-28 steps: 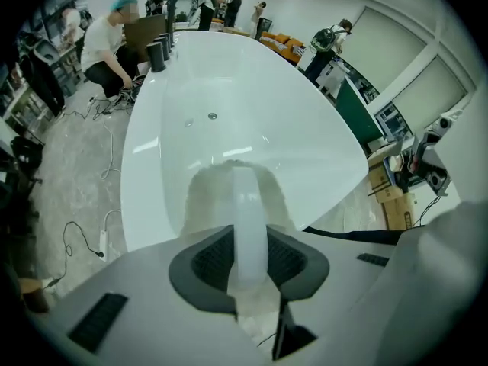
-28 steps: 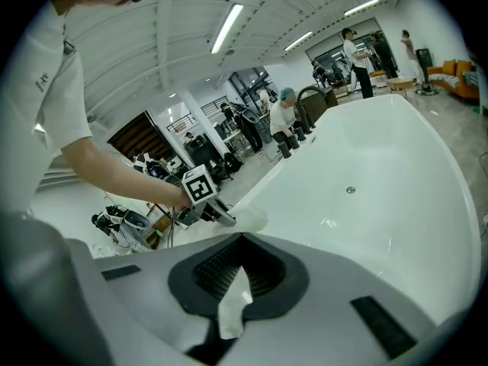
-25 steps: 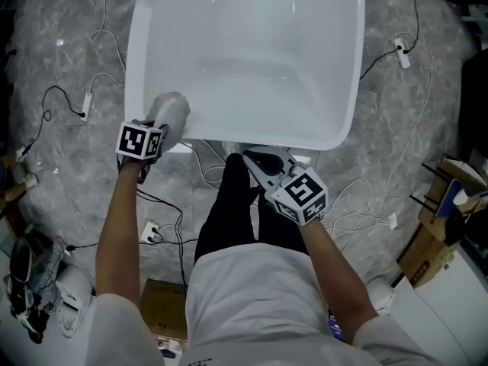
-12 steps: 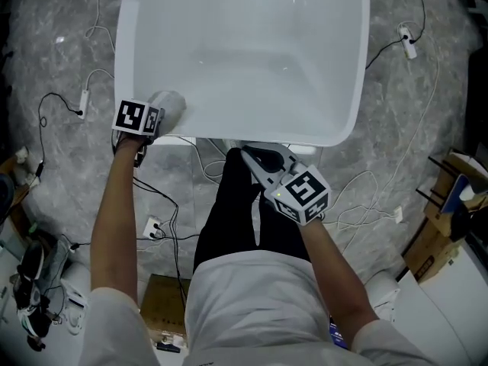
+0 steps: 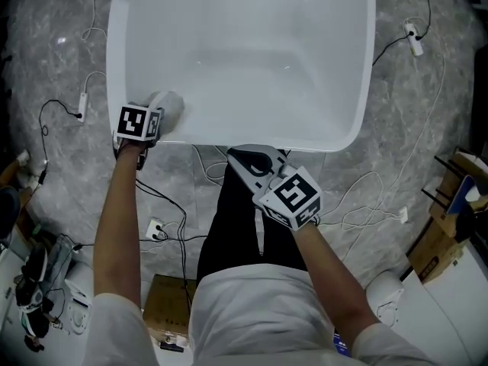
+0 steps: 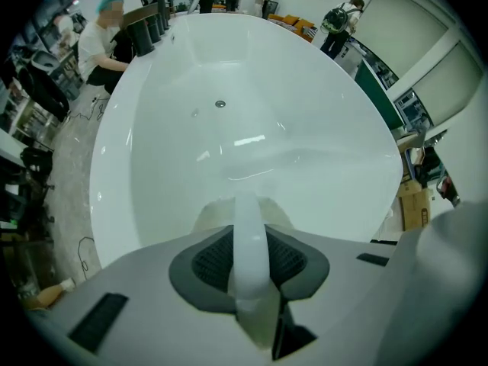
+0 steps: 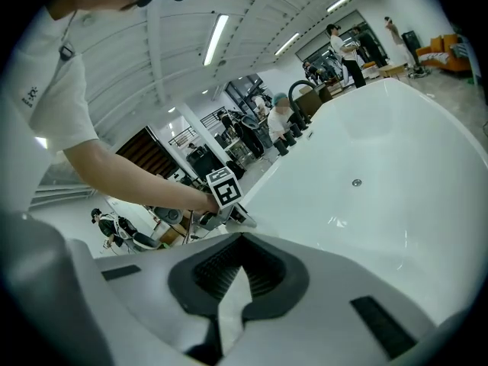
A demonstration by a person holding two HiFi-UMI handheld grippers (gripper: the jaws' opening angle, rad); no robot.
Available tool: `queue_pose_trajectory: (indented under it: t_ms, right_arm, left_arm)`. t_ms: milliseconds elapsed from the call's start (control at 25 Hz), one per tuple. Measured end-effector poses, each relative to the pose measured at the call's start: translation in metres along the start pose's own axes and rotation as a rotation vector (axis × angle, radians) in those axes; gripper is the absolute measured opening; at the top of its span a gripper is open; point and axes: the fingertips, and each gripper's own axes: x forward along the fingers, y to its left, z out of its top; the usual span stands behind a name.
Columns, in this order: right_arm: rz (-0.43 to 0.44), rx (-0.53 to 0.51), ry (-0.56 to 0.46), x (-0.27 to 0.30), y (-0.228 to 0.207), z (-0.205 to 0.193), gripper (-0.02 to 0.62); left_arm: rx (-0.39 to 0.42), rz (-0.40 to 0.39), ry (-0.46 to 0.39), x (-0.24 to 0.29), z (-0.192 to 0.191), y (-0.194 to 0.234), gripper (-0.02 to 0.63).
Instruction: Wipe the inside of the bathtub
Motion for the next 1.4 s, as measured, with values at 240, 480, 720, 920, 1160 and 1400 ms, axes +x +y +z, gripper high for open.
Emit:
queue_pose_trajectory:
  t_ms: [240,480,720,920,1160,1400]
  right_arm:
    - [0.005,0.01,-0.006,-0.001,-0.004,-0.002,0.009]
    - [-0.002,0.015,-0.007,-0.011,-0.011,-0.004,0.009]
    - [-0.054,0.002,0.006,-0.019,-0.031,-0.008,0.009]
    - [-0.112,-0.036,0.049,-0.022,-0.052,-0.016,0.009]
    - [-0.118,-0.079,0.112,-0.017,-0.065,-0.031,0.009]
    - [-0.124,-0.109,0.163,-0.023,-0.077,-0.048,0.009]
  left_arm:
    - [0.044,-0.032,0.05,0.008,0.004,-0.008,0.098]
    - [0.043,-0.045,0.072,0.007,0.005,-0.018,0.098]
    - [0.045,-0.087,0.053,0.009,0.015,-0.049,0.098]
    - [0.044,-0.12,0.025,0.011,0.026,-0.082,0.098]
    - [0.053,-0.145,0.001,0.015,0.036,-0.121,0.098]
    - [0.058,-0.168,-0.022,0.013,0.047,-0.158,0.098]
